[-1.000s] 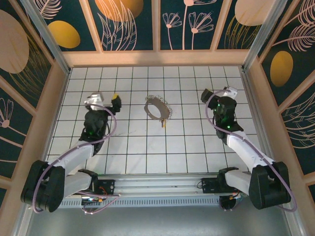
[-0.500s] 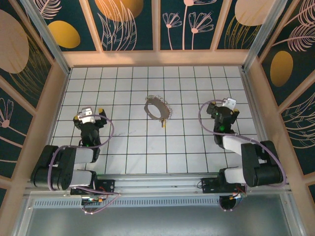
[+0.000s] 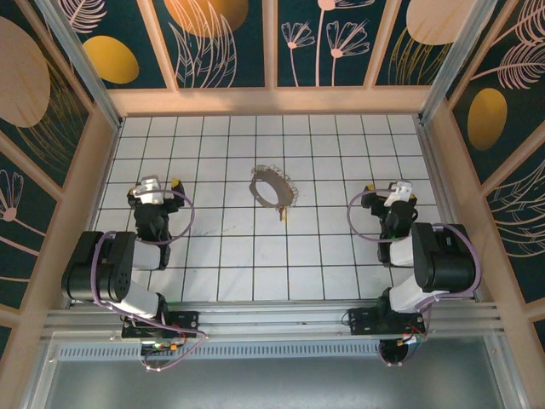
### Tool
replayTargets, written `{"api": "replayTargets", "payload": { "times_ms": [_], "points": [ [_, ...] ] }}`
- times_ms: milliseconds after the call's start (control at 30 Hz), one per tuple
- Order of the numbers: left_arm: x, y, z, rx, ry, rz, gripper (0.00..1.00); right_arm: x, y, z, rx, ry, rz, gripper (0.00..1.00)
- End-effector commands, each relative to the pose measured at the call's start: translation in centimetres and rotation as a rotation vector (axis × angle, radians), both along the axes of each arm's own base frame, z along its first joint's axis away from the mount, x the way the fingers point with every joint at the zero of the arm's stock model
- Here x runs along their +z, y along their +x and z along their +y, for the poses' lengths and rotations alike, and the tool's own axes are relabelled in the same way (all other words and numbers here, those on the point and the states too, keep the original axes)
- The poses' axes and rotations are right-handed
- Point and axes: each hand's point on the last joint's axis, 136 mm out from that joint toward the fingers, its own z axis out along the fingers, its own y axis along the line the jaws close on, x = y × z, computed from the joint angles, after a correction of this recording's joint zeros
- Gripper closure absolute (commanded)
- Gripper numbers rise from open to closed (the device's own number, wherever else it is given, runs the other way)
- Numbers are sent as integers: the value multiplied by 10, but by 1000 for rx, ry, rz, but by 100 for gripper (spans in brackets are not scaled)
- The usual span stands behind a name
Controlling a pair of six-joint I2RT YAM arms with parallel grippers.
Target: Put the keys on the keyring
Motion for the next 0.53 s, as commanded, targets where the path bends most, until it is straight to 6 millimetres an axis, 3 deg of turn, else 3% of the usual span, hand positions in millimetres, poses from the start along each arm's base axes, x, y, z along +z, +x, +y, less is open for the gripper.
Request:
{"api": "replayTargets", "payload": {
  "times_ms": [0,500],
  "points": [
    [-3,4,-5,-37,-16,15,1,20,9,13,73,28,-73,1],
    [-2,4,-5,-36,-15,12,1,19,8,10,57,23,-71,1]
  ]
}}
